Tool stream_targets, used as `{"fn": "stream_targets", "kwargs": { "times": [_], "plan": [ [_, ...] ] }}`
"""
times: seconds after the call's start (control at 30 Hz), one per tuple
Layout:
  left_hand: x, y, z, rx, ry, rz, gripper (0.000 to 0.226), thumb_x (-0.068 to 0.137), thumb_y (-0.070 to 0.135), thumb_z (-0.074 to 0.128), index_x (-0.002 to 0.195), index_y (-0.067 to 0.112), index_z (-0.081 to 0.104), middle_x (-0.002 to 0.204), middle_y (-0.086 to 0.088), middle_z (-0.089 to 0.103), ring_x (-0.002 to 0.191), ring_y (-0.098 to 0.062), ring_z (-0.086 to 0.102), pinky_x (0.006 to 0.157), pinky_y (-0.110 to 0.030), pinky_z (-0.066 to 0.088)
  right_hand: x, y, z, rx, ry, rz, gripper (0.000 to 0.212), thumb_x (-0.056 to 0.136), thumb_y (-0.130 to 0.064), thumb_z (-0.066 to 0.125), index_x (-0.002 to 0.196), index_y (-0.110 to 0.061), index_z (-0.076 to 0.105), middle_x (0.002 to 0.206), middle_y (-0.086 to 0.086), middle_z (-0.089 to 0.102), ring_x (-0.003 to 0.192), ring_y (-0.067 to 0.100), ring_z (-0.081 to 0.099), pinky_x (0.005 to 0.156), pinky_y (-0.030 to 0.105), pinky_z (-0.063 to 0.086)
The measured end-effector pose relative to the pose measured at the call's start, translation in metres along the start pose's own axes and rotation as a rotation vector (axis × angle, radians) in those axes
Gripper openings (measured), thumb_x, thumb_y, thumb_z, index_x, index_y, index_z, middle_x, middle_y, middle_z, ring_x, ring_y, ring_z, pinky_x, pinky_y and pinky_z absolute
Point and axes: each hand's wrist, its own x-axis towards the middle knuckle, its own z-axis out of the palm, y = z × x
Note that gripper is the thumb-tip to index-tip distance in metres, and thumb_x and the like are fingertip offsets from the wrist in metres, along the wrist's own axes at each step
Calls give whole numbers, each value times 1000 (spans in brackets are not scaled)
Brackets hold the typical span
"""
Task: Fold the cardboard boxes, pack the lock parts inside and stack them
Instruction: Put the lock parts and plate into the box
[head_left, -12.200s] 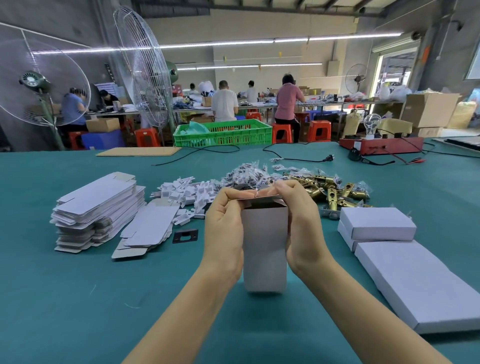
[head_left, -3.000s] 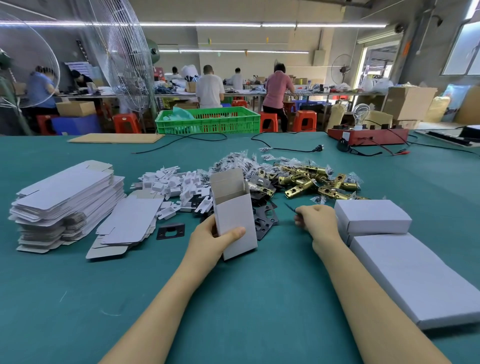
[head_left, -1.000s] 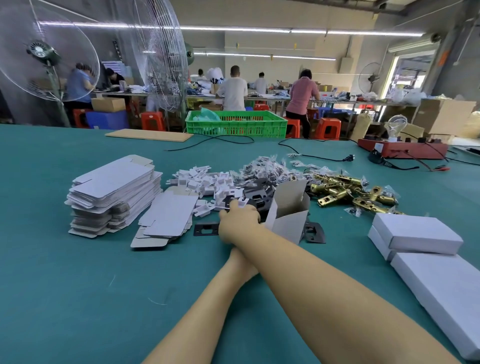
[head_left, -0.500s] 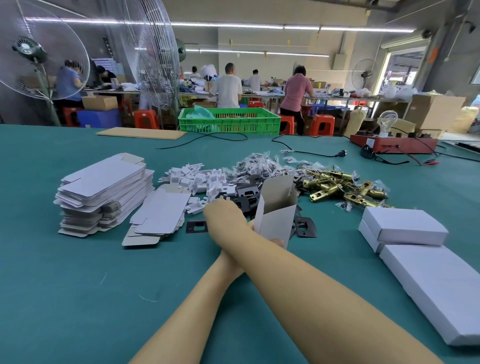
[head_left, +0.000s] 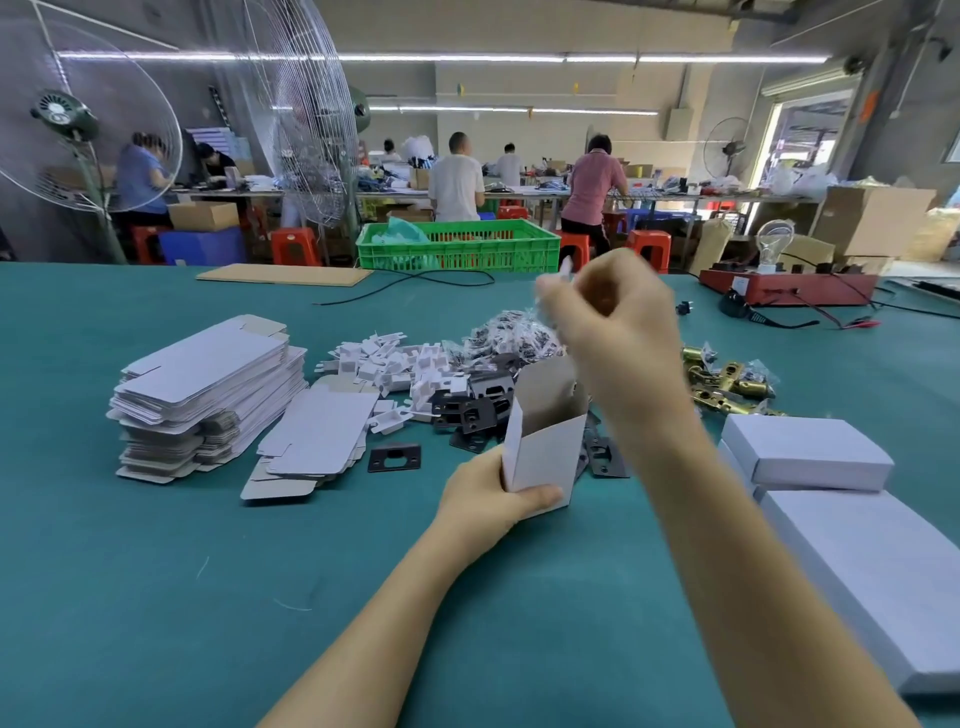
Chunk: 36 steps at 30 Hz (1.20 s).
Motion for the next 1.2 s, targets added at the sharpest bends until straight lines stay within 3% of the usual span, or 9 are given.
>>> {"fn": "stream_targets", "kwargs": {
  "times": [0.2, 0.3, 0.43, 0.57, 0.7, 0.83, 1.0, 1.1, 1.2],
  "plan": [
    [0, -1, -2, -46, 4, 25, 24, 70, 40, 78, 87, 52, 65, 93, 28, 69, 90, 3, 64, 80, -25, 52, 26, 25, -70, 771, 85, 545, 25, 84, -13, 67, 105, -2, 58, 96, 10, 54, 78, 13, 52, 66, 18, 51],
    [-2, 3, -2, -10, -1, 61, 24, 66, 42, 76, 79, 58, 64, 89, 28, 69, 87, 0, 64, 73, -22, 51, 28, 36, -89, 915, 120, 671, 33, 87, -17, 65, 116, -2, 58, 96, 11, 55, 75, 15, 55, 62, 21, 52],
    [-5, 6, 0, 53, 13, 125, 28, 63, 43, 76, 77, 63, 62, 86, 30, 68, 86, 2, 63, 70, -16, 48, 32, 36, -100, 748, 37, 600, 13, 77, -19, 72, 81, -9, 66, 77, 6, 63, 60, 14, 62, 48, 17, 49],
    [-3, 4, 2, 58, 20, 134, 27, 64, 41, 77, 80, 58, 63, 88, 27, 69, 87, 0, 64, 73, -20, 49, 29, 32, -102, 573, -97, 468, 11, 68, -24, 75, 62, -15, 73, 67, 0, 66, 60, 11, 61, 50, 15, 48],
    [-2, 3, 1, 5, 14, 111, 29, 72, 30, 84, 87, 46, 66, 89, 25, 71, 86, 2, 65, 69, -14, 49, 29, 27, -101, 394, -172, 380, 14, 69, -23, 72, 64, -10, 75, 65, -1, 68, 59, 7, 61, 55, 13, 51],
    [0, 2, 1, -87, -3, 20, 28, 71, 31, 83, 94, 37, 68, 93, 18, 72, 86, 0, 66, 66, -11, 49, 27, 27, -91, 82, -274, 230, 9, 77, -3, 74, 83, -9, 71, 73, -1, 71, 65, 6, 64, 62, 13, 51],
    [2, 2, 3, -162, -17, 11, 33, 62, 37, 79, 94, 36, 71, 95, 14, 74, 91, -7, 68, 77, -20, 53, 24, 29, -62, -336, -365, -55, 18, 79, 5, 69, 81, -13, 70, 77, -5, 70, 71, 4, 65, 70, 12, 51],
    [4, 1, 2, -246, 0, -14, 36, 63, 34, 80, 97, 29, 72, 96, 9, 75, 92, -13, 70, 81, -31, 57, 19, 29, -47, -432, -432, -193, 28, 78, 11, 60, 83, -14, 72, 75, -11, 66, 70, 3, 62, 68, 8, 47],
    [4, 1, 1, -298, -14, -2, 37, 66, 32, 81, 101, 27, 72, 98, 6, 75, 92, -14, 71, 77, -30, 56, 16, 30, -37, -455, -499, -262, 34, 80, 13, 53, 89, -13, 72, 80, -10, 65, 77, 2, 60, 74, 8, 46]
  ]
}}
